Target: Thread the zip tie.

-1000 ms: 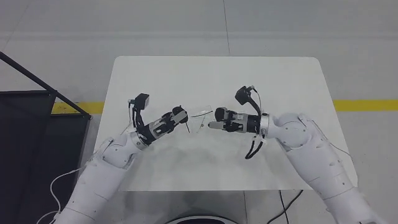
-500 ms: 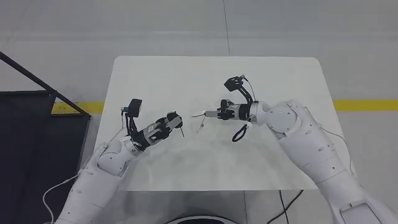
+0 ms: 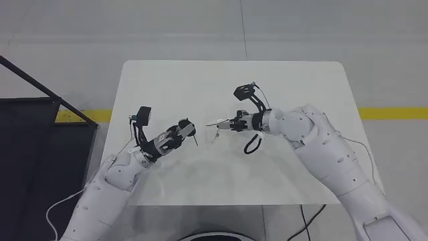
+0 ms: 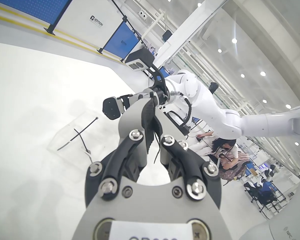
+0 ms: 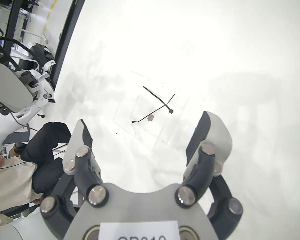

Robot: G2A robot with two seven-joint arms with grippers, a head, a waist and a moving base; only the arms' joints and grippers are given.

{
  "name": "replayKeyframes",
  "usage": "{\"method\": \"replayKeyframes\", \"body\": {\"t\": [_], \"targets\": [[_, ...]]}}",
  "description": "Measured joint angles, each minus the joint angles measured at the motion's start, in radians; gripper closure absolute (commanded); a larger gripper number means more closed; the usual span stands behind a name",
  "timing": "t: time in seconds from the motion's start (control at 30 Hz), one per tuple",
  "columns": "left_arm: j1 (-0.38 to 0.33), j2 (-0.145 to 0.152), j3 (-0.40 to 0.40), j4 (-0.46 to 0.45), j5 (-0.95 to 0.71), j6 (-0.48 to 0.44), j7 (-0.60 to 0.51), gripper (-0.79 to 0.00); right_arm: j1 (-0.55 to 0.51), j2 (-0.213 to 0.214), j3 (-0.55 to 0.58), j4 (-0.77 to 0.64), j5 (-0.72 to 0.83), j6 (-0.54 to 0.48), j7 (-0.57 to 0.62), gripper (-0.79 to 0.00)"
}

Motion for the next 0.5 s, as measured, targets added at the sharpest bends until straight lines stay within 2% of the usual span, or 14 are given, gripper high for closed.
{"method": "replayKeyframes", "body": {"t": [0.1,0.27,0.5], "targets": [[0.000,0.000,0.000,0.000,0.000,0.000,0.000,0.000,0.018,-0.009,-0.019,0.010,-0.028,0.036,0.004,-0.477],[0.000,0.000,0.000,0.000,0.000,0.000,0.000,0.000,0.039,-0.027,-0.047,0.032,-0.062,0.101,-0.004,-0.419],[0.000,0.000,0.000,0.000,0.000,0.000,0.000,0.000,0.051,-0.042,-0.054,0.057,-0.084,0.136,-0.026,-0.339]]}}
